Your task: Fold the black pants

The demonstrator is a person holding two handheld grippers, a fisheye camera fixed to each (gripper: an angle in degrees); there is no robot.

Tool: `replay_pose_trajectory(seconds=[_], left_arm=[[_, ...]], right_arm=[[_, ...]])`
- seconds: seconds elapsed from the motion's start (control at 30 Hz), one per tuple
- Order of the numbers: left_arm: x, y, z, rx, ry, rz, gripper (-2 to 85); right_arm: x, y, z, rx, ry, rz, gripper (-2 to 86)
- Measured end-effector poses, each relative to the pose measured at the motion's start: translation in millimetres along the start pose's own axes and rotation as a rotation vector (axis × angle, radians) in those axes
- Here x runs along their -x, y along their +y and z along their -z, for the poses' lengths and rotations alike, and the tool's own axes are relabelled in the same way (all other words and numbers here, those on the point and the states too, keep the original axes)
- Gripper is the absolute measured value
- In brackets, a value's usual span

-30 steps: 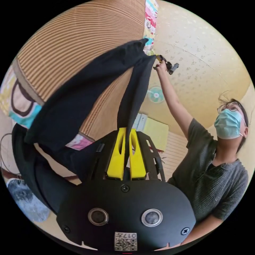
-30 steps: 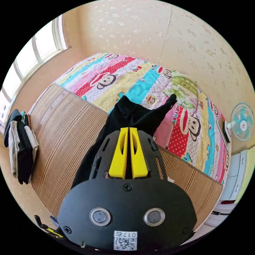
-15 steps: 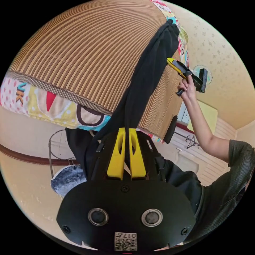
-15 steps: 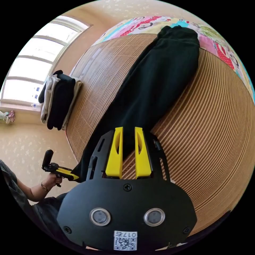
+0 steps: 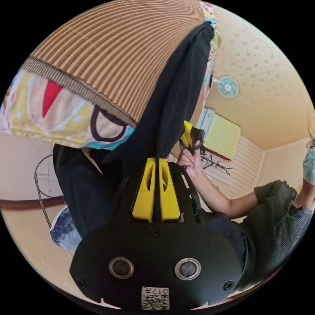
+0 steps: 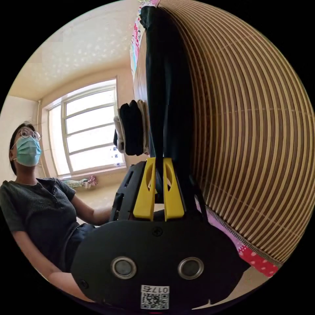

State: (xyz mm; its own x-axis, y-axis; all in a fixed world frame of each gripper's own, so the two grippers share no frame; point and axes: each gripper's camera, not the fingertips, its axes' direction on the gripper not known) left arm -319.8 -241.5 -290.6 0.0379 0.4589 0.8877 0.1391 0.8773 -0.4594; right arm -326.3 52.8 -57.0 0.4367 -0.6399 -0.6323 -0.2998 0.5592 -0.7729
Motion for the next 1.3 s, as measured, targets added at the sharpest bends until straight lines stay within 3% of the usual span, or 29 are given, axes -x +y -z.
replay_pose_trajectory(seconds=[0.17, 0.3, 0.37, 0.47, 0.5, 0.73, 0.9, 1.03, 1.17, 1.3], left_arm=[[-10.2, -4.7, -14.6, 0.050, -0.266, 0.045, 3.5], [-41.2, -2.8, -29.8, 0.116, -0.485, -0.006, 6.0], [-58.7, 6.0, -19.2, -0.004, -0.596, 0.027, 5.9], [-72.9, 21.1, 18.9, -0.313, -0.458, 0.032, 6.3], [-74.9, 18.7, 21.2, -0.330, -0.425, 0.013, 6.7], [-122.9, -24.9, -41.2, -0.245, -0.500, -0.285, 7.5], [-116.6, -24.1, -81.4, -0.238, -0.504, -0.293, 7.4], [-110.0, -16.8, -107.2, -0.219, -0.603, -0.300, 7.3], [-106.3, -6.6, -120.6, -0.242, -0.626, -0.338, 6.3], [-105.1, -9.9, -122.5, -0.225, -0.617, -0.300, 4.5]], right_arm=[[1.8, 4.6, -10.7, 0.066, 0.272, -0.049, 4.4], [38.5, -4.4, 20.7, -0.126, 0.471, -0.027, 6.6], [59.7, -24.6, 29.7, -0.183, 0.545, 0.046, 7.3], [91.1, -89.0, 29.4, -0.218, 0.649, 0.198, 8.5], [102.9, -121.6, 26.2, -0.236, 0.666, 0.251, 8.9], [154.6, -302.0, -28.4, -0.261, 0.825, 0.471, 6.9], [167.5, -393.1, -64.2, -0.288, 1.026, 0.429, 8.2], [175.8, -433.5, -69.7, -0.347, 1.081, 0.403, 9.1], [147.6, -464.5, -90.4, -0.258, 1.143, 0.311, 6.4], [157.4, -432.8, -84.2, -0.426, 1.084, 0.376, 4.0]])
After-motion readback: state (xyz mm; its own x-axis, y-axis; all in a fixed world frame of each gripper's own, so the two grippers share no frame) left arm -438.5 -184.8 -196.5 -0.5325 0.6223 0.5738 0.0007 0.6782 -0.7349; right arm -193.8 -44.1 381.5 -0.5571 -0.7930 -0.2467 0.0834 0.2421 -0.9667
